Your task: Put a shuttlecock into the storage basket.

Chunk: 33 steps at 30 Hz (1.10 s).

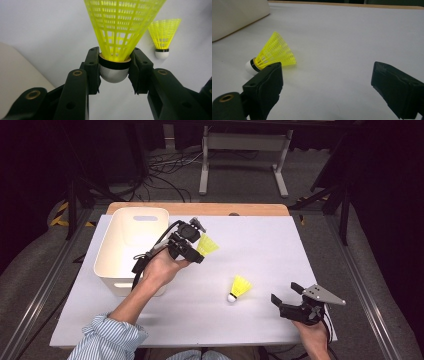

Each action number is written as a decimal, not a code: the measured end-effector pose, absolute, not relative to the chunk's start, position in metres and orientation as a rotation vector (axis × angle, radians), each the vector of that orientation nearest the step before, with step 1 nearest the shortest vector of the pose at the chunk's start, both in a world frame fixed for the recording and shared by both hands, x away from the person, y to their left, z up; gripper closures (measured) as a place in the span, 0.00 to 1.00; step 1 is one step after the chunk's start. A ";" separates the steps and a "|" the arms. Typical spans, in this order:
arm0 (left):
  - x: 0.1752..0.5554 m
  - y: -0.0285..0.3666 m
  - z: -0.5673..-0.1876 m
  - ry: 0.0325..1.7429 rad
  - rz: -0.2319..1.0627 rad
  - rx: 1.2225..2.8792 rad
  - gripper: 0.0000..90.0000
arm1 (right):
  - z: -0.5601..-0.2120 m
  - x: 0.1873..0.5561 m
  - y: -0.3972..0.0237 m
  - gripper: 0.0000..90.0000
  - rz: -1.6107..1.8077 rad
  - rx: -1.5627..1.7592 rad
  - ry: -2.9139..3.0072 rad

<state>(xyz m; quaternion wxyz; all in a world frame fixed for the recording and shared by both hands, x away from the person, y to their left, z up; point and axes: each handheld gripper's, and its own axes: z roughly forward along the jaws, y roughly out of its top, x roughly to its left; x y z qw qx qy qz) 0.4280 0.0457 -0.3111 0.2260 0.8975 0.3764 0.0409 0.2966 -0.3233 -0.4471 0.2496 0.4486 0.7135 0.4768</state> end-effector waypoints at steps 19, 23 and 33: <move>0.444 0.079 -0.293 1.131 0.090 2.375 0.72 | -0.455 0.295 -0.325 0.12 1.291 1.250 1.961; 0.444 0.086 -0.291 1.161 0.089 2.367 0.72 | -0.456 0.296 -0.324 0.12 1.280 1.247 1.973; 0.447 0.104 -0.285 1.210 0.105 2.333 0.72 | -0.456 0.296 -0.324 0.12 1.283 1.247 1.970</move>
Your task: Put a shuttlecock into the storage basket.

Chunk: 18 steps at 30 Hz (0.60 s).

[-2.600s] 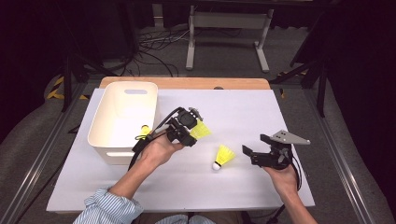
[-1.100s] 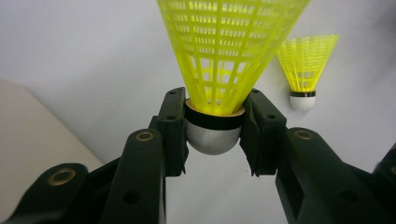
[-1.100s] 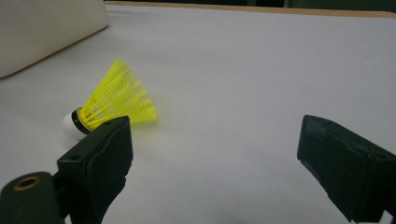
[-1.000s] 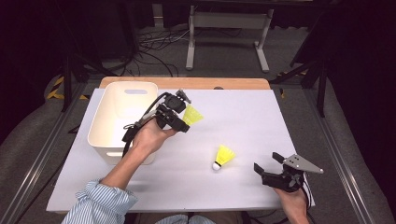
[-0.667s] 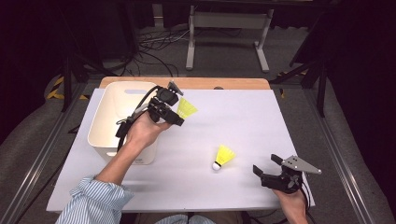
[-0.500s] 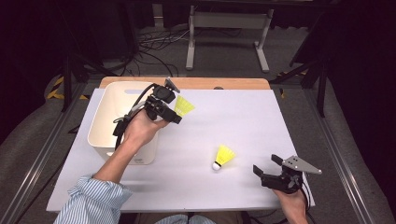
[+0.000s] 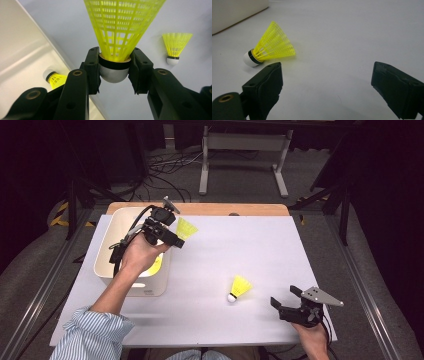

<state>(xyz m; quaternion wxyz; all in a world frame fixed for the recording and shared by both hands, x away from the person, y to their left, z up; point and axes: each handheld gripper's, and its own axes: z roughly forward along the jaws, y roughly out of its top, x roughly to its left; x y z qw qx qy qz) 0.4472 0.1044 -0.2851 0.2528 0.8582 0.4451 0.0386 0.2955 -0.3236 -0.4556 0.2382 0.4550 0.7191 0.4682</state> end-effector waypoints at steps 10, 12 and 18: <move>0.449 0.118 -0.283 1.238 0.127 2.324 0.72 | -0.455 0.295 -0.325 0.12 1.289 1.249 1.960; 0.449 0.121 -0.283 1.247 0.129 2.322 0.72 | -0.455 0.295 -0.325 0.12 1.291 1.253 1.960; 0.450 0.129 -0.283 1.277 0.133 2.315 0.72 | -0.455 0.295 -0.325 0.12 1.291 1.253 1.964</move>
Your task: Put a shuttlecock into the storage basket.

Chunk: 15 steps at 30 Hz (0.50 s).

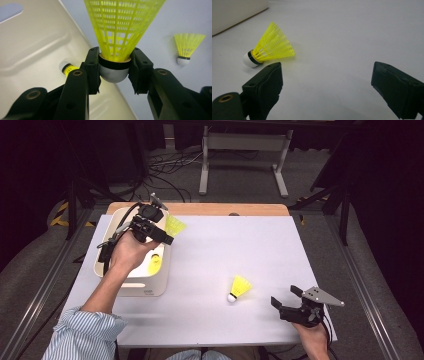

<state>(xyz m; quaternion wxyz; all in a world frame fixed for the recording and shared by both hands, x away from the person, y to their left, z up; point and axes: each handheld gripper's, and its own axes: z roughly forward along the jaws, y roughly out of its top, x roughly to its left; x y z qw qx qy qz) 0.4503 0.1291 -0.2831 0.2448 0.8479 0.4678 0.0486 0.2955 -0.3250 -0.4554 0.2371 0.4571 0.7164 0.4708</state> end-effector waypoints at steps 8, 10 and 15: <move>0.452 0.138 -0.284 1.298 0.138 2.305 0.72 | -0.456 0.296 -0.325 0.12 1.289 1.257 1.964; 0.452 0.140 -0.285 1.310 0.148 2.300 0.72 | -0.455 0.296 -0.325 0.12 1.291 1.259 1.960; 0.454 0.148 -0.286 1.329 0.158 2.284 0.72 | -0.455 0.296 -0.326 0.12 1.288 1.260 1.958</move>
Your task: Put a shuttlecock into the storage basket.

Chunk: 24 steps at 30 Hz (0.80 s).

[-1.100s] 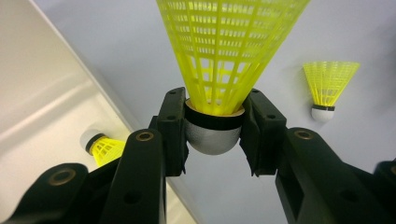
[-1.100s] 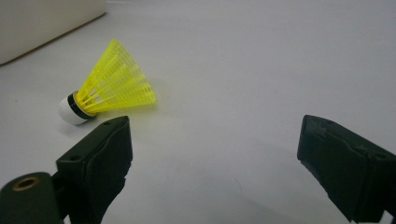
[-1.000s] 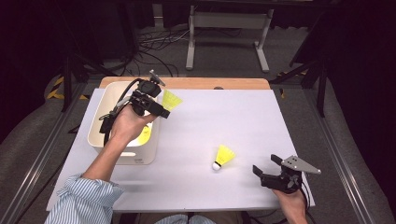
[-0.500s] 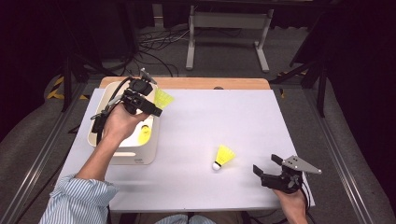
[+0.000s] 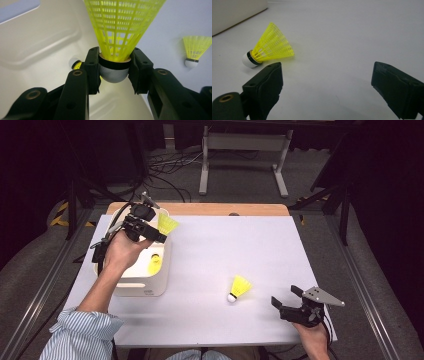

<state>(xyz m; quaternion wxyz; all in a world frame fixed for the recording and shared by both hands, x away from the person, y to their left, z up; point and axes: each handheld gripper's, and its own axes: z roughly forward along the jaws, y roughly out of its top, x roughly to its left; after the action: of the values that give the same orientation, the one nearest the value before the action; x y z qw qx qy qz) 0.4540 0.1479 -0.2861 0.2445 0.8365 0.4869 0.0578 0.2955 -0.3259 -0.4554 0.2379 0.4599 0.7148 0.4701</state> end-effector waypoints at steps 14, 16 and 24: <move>0.456 0.155 -0.291 1.367 0.162 2.288 0.72 | -0.455 0.295 -0.326 0.12 1.290 1.260 1.961; 0.456 0.156 -0.292 1.376 0.162 2.284 0.72 | -0.455 0.295 -0.326 0.12 1.290 1.259 1.962; 0.457 0.160 -0.294 1.390 0.163 2.278 0.72 | -0.455 0.296 -0.326 0.12 1.288 1.257 1.965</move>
<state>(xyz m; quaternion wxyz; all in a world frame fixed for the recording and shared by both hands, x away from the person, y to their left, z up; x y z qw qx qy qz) 0.4574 0.1602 -0.2943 0.2317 0.8288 0.5058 0.0594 0.2955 -0.3257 -0.4555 0.2361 0.4585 0.7164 0.4698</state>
